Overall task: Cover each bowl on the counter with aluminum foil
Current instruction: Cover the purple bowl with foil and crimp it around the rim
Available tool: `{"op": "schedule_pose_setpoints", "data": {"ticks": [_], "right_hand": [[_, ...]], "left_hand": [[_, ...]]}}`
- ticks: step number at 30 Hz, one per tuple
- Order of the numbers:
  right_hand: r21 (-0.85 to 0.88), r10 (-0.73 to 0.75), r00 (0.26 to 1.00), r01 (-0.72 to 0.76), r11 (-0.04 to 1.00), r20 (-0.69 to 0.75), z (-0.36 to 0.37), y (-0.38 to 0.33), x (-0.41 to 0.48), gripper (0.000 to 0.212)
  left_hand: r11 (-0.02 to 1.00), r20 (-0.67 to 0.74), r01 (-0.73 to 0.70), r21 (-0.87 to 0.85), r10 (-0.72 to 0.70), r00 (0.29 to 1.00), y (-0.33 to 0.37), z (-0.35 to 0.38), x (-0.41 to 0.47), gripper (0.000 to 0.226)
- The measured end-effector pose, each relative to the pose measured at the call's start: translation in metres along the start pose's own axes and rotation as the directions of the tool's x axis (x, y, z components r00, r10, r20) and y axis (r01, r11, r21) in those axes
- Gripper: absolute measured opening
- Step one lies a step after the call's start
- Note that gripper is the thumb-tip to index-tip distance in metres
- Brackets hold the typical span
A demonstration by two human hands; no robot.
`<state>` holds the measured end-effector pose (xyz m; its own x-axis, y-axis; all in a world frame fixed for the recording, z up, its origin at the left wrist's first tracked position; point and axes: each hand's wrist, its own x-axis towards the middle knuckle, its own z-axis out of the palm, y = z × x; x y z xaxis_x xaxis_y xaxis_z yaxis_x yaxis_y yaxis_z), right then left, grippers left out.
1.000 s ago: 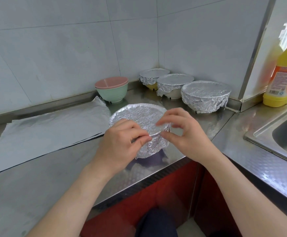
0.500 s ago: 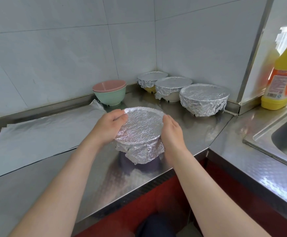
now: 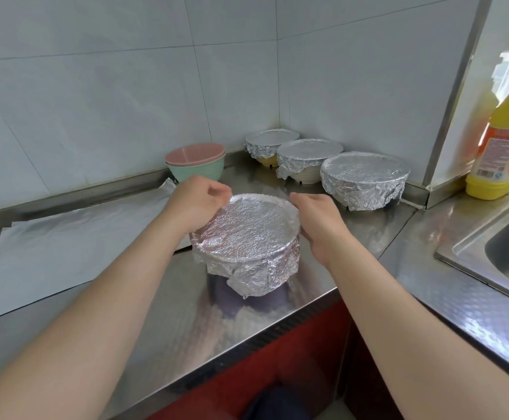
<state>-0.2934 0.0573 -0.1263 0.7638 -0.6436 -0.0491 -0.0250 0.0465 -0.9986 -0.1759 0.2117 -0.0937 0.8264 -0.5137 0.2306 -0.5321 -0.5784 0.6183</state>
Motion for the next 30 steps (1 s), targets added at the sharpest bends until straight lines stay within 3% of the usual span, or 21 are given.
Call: {"op": "schedule_pose_setpoints", "data": {"ticks": [5,9,14,18,21,24,26,30], "right_hand": [[-0.155,-0.009,1.000,0.010,0.988,0.012,0.009,-0.002,0.010,0.035],[-0.239,-0.008,1.000,0.009,0.971,0.007,0.009,0.001,0.015,0.023],[-0.278,-0.020,0.999,0.029,0.960,0.036,0.010,-0.002,0.015,0.038],[-0.179,0.021,0.998,-0.010,0.984,0.064,0.000,-0.005,0.012,0.032],[-0.039,0.040,0.996,-0.037,0.999,0.074,-0.017,-0.007,-0.005,0.028],[-0.020,0.033,0.994,-0.031,0.999,0.107,-0.039,0.005,-0.031,0.045],[-0.017,0.031,0.990,-0.029,0.999,0.141,-0.045,0.018,-0.049,0.052],[0.009,-0.015,0.973,0.014,1.000,0.229,-0.039,0.040,-0.073,0.061]], "left_hand": [[1.000,-0.064,0.018,0.005,-0.018,0.998,-0.001,0.012,0.013,0.011],[0.999,-0.106,0.019,-0.038,-0.023,0.994,-0.003,0.016,0.012,0.010],[0.995,-0.122,0.046,-0.090,-0.057,0.991,-0.004,0.017,0.011,0.012],[0.986,-0.084,0.099,-0.131,-0.111,0.990,-0.007,0.013,0.005,0.024],[0.993,-0.172,0.094,-0.074,-0.106,0.979,-0.013,0.006,-0.008,0.030],[0.989,-0.272,-0.063,-0.131,0.026,0.962,-0.006,-0.002,-0.043,0.023],[0.963,-0.228,-0.227,-0.148,0.190,0.955,0.004,-0.002,-0.075,0.019],[0.904,-0.191,-0.425,0.048,0.426,0.884,0.006,0.019,-0.116,0.011]]}}
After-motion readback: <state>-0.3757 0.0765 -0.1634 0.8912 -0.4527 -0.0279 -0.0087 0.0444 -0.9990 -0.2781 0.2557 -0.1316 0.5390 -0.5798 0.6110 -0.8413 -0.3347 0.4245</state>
